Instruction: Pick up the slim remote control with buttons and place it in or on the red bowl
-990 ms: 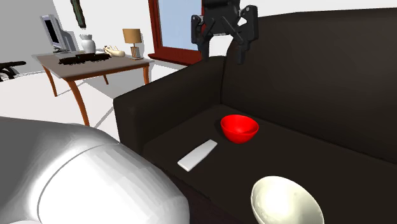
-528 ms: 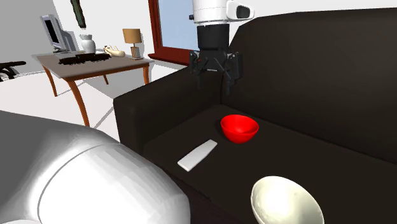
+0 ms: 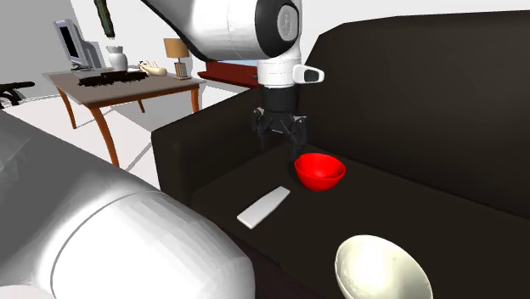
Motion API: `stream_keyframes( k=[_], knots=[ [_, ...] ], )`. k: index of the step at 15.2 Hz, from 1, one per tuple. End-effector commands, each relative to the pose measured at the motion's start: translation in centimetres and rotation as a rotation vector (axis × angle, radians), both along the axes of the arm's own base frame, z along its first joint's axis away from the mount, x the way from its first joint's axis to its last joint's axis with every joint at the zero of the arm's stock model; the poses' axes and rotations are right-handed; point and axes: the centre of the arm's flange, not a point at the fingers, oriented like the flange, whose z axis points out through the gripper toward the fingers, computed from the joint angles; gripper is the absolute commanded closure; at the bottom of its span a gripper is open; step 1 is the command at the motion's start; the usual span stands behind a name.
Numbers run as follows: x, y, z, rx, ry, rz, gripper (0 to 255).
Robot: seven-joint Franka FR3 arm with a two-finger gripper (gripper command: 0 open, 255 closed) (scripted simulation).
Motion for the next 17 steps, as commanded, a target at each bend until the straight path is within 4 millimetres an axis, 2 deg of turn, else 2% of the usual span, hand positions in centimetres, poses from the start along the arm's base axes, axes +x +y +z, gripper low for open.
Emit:
stream_keyframes(
  k=[1,15,17],
  knots=[
    [0.8,1.0,-2.6,0.006,-0.001,-0.005,0],
    [5.5,6.3,-19.5,0.043,0.006,-0.034,0],
    [5.8,6.7,-21.0,0.046,0.006,-0.035,0]
  ],
)
